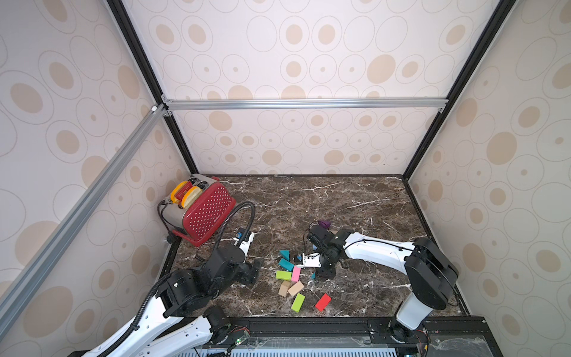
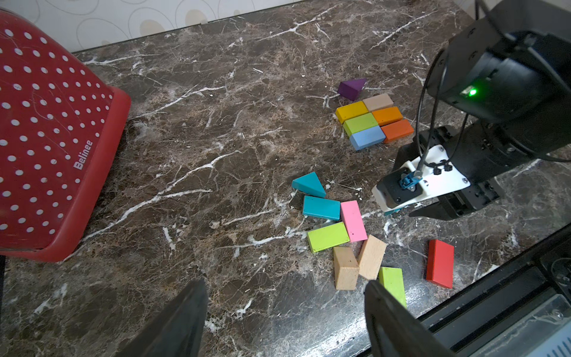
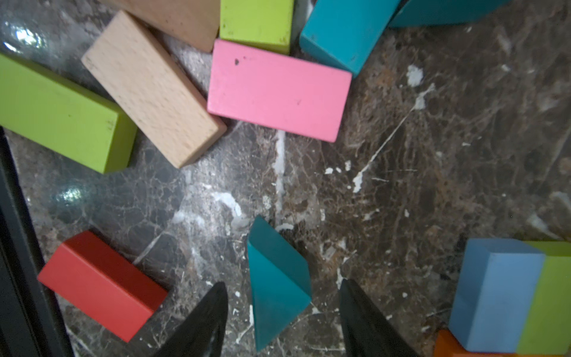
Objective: Assemble a piece of candy with building blocks
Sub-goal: Pick up the building block from the center of the board.
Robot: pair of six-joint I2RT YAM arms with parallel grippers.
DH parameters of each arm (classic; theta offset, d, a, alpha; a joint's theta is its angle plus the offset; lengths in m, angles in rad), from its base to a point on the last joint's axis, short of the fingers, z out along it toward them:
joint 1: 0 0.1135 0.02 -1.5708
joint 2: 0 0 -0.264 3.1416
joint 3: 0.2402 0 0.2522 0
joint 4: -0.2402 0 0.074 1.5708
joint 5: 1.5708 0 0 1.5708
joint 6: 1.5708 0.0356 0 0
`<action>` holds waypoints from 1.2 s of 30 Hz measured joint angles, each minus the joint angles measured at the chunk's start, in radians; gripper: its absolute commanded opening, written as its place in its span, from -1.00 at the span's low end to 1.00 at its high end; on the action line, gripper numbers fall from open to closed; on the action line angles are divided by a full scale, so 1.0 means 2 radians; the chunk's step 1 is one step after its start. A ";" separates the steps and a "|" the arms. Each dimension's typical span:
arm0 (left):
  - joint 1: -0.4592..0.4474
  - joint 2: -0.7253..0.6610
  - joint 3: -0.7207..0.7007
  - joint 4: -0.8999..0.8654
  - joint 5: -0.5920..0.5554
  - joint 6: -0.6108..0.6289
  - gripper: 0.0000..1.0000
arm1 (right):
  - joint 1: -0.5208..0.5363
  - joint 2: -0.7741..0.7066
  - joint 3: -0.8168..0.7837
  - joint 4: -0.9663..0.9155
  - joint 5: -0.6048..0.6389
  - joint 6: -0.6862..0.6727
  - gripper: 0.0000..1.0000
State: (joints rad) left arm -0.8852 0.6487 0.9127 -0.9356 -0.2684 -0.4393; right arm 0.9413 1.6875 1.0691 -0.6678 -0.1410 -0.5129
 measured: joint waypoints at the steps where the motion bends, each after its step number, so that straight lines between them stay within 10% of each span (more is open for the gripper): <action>1: 0.000 0.000 0.000 0.000 0.000 0.000 0.62 | 0.000 0.001 0.000 0.001 0.002 0.001 0.10; 36: 0.000 -0.002 -0.003 0.003 0.000 0.002 0.62 | -0.066 -0.012 0.011 -0.014 0.042 -0.042 -0.33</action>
State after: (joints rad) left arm -0.8852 0.6453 0.9073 -0.9291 -0.2687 -0.4358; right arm 0.8097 1.6638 1.0908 -0.6949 -0.0578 -0.5961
